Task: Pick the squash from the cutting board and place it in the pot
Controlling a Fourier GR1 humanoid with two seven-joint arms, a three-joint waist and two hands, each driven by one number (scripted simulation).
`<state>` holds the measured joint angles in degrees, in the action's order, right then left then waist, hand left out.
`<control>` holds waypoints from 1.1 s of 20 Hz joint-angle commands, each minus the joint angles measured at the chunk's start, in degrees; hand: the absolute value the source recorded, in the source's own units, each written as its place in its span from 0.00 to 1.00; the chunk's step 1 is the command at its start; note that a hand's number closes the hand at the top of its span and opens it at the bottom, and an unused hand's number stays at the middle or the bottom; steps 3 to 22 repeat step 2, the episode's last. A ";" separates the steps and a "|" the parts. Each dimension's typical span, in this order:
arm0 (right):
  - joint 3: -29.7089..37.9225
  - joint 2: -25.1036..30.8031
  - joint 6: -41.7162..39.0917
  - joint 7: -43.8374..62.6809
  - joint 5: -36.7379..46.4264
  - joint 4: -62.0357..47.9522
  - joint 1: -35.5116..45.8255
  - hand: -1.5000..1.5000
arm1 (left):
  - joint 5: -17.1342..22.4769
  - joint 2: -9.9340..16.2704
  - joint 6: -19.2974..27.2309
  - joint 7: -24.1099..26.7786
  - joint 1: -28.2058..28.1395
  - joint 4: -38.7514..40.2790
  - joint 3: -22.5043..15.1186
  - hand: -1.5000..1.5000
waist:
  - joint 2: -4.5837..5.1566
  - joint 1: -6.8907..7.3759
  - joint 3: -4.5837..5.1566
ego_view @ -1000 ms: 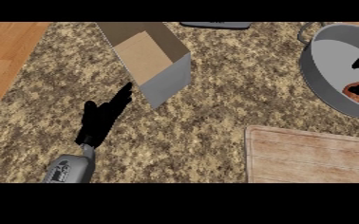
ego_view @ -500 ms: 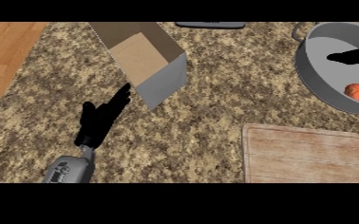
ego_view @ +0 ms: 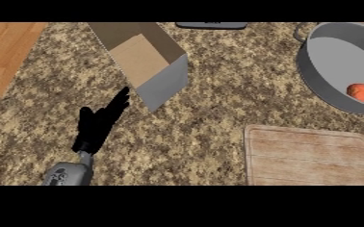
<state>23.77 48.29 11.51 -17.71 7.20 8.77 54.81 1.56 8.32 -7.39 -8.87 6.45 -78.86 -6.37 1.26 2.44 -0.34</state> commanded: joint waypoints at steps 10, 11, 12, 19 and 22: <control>5.82 5.04 -3.87 -4.25 -5.35 -0.22 -3.78 0.00 | -0.33 -0.55 -0.22 0.65 -0.21 0.03 -0.52 0.50 | 0.02 -0.25 0.00; 5.82 5.04 -3.87 -4.25 -5.35 -0.22 -3.78 0.00 | -0.33 -0.55 -0.22 0.65 -0.21 0.03 -0.52 0.50 | 0.02 -0.25 0.00; 5.82 5.04 -3.87 -4.25 -5.35 -0.22 -3.78 0.00 | -0.33 -0.55 -0.22 0.65 -0.21 0.03 -0.52 0.50 | 0.02 -0.25 0.00; 5.82 5.04 -3.87 -4.25 -5.35 -0.22 -3.78 0.00 | -0.33 -0.55 -0.22 0.65 -0.21 0.03 -0.52 0.50 | 0.02 -0.25 0.00; 5.82 5.04 -3.87 -4.25 -5.35 -0.22 -3.78 0.00 | -0.33 -0.55 -0.22 0.65 -0.21 0.03 -0.52 0.50 | 0.02 -0.25 0.00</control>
